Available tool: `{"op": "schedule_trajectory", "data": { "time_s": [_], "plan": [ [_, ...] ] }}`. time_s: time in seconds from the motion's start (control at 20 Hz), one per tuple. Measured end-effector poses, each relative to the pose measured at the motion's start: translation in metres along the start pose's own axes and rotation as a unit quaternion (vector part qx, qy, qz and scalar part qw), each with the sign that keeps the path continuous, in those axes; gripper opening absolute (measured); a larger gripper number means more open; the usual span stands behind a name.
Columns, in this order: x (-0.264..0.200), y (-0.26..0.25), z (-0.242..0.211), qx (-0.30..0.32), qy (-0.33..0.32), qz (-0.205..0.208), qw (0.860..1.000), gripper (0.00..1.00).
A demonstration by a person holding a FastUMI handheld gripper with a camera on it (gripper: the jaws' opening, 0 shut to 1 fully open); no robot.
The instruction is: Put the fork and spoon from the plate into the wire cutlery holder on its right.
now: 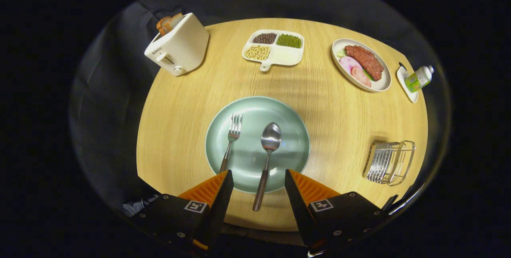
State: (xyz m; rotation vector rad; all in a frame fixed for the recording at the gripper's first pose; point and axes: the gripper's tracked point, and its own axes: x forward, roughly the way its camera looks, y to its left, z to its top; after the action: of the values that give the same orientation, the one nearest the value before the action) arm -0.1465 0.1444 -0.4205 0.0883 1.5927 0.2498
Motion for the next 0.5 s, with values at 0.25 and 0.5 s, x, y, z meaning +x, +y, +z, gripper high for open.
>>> {"op": "schedule_trajectory", "data": {
  "time_s": [0.25, 0.5],
  "plan": [
    [0.04, -0.012, -0.015, 0.007, 0.055, -0.032, 0.998, 0.68],
    [0.067, -0.012, -0.022, 0.034, 0.084, -0.053, 0.994, 0.42]
  ]
}}
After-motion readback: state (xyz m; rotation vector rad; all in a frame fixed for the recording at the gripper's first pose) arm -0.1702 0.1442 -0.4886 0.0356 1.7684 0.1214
